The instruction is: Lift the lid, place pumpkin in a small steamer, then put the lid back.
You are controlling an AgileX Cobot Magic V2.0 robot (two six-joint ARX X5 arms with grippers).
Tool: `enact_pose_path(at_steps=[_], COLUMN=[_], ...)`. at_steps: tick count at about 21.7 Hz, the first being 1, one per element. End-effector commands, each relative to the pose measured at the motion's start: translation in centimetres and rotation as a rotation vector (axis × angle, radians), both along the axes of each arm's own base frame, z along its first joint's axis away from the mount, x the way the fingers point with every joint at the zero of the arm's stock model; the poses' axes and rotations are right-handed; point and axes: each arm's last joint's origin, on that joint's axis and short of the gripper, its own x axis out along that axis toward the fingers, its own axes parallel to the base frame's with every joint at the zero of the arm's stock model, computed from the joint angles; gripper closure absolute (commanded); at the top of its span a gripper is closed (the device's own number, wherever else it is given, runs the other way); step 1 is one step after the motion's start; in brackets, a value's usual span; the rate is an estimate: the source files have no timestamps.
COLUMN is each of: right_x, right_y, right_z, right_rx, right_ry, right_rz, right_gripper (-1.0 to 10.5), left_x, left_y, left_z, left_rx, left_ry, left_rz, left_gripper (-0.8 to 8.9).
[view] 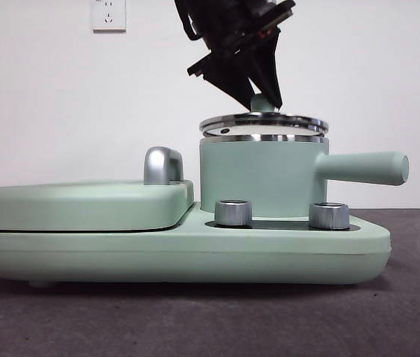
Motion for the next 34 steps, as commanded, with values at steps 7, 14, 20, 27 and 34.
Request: enact_pose_path(at_steps=[7,14,20,27,34], right_x=[0.0,0.0,0.0,0.0,0.5], right_y=[0.0,0.0,0.0,0.1,0.3], right_z=[0.3,0.3,0.3,0.3,1.3], right_rx=[0.018,0.02,0.026,0.03,0.087], right_ry=[-0.002,-0.001,0.006,-0.002,-0.098], right_rz=[0.0,-0.002,-0.008,-0.009,-0.006], right_gripper=[4.0,4.0,4.0,4.0,4.0], left_x=[1.1,0.6,-2.6,-9.9,-13.7], left_y=[-1.1,-0.4,2.9,9.0,11.8], left_z=[-1.7,-1.2,5.1,12.8,13.3], left_rx=[-0.024,-0.003,-0.052,-0.102,-0.064], left_ry=[0.022,0.052,-0.013,-0.04,0.034], left_rz=[-0.071,-0.062,-0.049,-0.015,0.004], left_gripper=[7.96,4.29,2.93,2.5,2.5])
